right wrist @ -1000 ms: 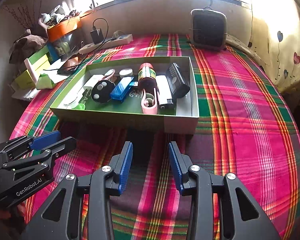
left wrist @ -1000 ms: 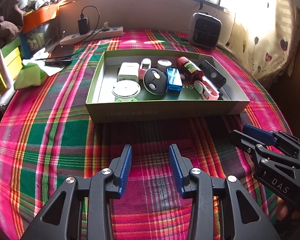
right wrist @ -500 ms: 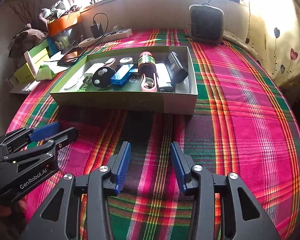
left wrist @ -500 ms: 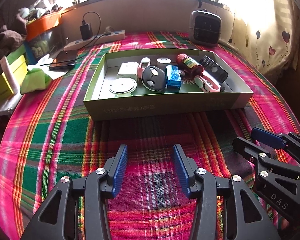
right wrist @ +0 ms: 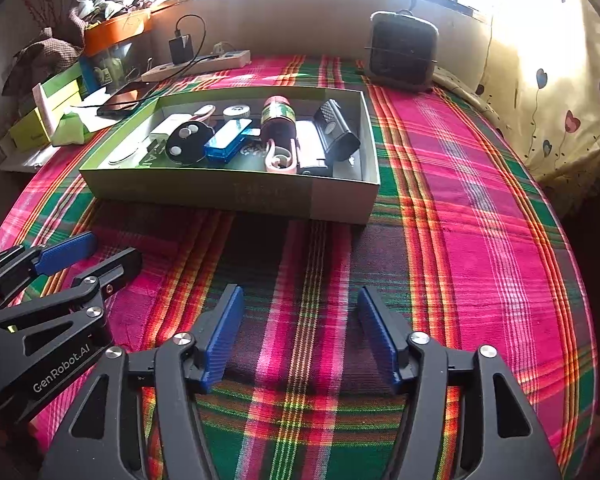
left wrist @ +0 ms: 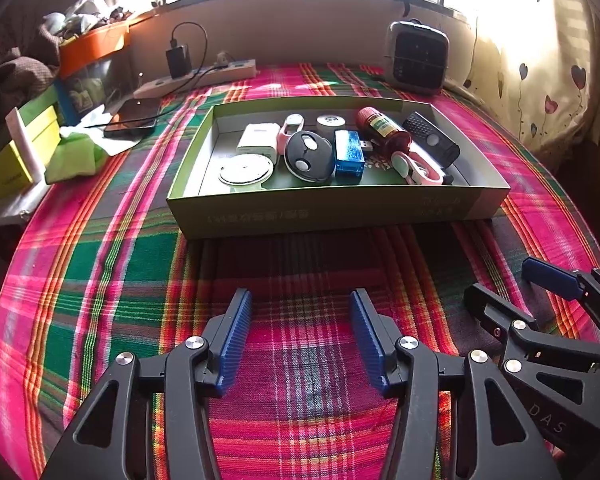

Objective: Organize rigid objects

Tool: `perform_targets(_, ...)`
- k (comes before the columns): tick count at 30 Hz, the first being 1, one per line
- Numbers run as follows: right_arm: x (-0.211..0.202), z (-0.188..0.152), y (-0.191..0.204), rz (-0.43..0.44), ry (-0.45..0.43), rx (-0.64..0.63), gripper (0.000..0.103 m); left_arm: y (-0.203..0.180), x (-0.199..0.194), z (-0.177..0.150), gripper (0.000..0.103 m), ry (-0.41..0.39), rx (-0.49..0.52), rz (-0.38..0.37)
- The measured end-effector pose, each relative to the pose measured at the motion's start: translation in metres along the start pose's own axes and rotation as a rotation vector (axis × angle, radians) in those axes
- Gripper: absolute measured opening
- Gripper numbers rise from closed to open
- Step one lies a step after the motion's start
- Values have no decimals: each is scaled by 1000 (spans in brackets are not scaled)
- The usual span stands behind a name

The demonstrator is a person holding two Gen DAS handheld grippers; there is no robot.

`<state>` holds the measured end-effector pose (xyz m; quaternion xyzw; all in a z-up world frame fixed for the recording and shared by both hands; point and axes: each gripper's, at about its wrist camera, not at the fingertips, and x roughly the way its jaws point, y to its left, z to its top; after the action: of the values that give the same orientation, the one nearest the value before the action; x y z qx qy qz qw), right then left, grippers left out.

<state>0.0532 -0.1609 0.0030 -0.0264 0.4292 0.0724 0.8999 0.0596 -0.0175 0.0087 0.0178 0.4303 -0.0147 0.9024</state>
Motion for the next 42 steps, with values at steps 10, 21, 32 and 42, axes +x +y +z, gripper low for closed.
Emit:
perform_targets(10,0,0,0,-3,0,-2,68,1,0,0,51,0,-4,-3)
perform_targets(21,0,-1,0,-3,0,-2,68,1,0,0,51,0,-4,-3)
perform_targets(32,0,-1,0,-3,0,-2,68,1,0,0,51,0,-3,-3)
perform_targets(42,0,-1,0,-3,0,-1,68,1,0,0,51,0,-3,-3)
